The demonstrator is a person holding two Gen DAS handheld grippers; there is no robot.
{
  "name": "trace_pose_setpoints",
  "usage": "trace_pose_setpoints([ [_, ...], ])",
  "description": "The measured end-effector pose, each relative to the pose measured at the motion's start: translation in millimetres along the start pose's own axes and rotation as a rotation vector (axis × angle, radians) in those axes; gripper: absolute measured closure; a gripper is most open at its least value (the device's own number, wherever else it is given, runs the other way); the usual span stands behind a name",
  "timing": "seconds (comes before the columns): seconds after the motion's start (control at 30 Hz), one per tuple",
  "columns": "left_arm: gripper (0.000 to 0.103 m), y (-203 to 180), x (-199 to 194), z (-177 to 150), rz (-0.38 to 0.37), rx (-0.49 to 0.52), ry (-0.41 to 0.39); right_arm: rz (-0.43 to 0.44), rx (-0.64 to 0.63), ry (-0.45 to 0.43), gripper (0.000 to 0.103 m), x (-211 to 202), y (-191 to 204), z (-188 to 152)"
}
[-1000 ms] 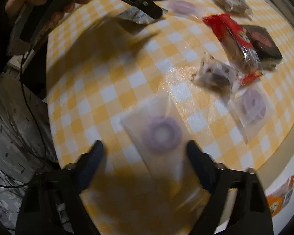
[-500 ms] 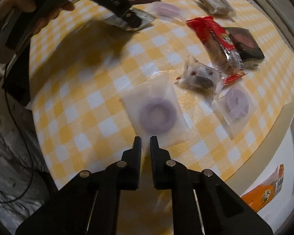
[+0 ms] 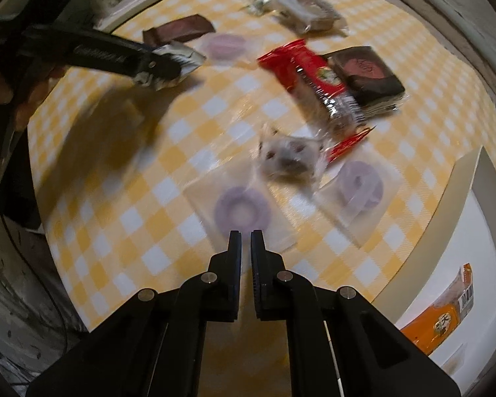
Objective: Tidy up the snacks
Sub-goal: 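Grasp the silver-white packet with the left tool while the right tool grasps the purple cookie packet, then lift both packets and carry them toward the white tray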
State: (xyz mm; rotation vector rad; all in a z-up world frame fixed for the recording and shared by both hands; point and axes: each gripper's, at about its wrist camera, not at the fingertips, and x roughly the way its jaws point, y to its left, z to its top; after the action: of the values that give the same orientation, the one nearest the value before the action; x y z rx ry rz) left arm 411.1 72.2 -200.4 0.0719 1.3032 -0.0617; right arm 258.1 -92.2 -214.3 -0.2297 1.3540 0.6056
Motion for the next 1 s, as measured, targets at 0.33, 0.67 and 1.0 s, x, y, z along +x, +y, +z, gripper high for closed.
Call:
trace_pose_setpoints([
  [0.33, 0.065, -1.2, -11.7, -3.4, -0.027, 0.023, -0.012, 0.060, -0.129, -0.022, 0.033, 12.9, 3.5, 9.7],
  [0.67, 0.065, 0.8, -12.1, -3.9, -0.033, 0.021, -0.011, 0.060, -0.222, 0.016, 0.032, 42.0, 12.8, 23.1],
  [1.0, 0.065, 1.3, -20.7, -4.1, -0.033, 0.005, -0.033, -0.001, -0.145, -0.022, 0.052, 40.5, 12.1, 30.8],
])
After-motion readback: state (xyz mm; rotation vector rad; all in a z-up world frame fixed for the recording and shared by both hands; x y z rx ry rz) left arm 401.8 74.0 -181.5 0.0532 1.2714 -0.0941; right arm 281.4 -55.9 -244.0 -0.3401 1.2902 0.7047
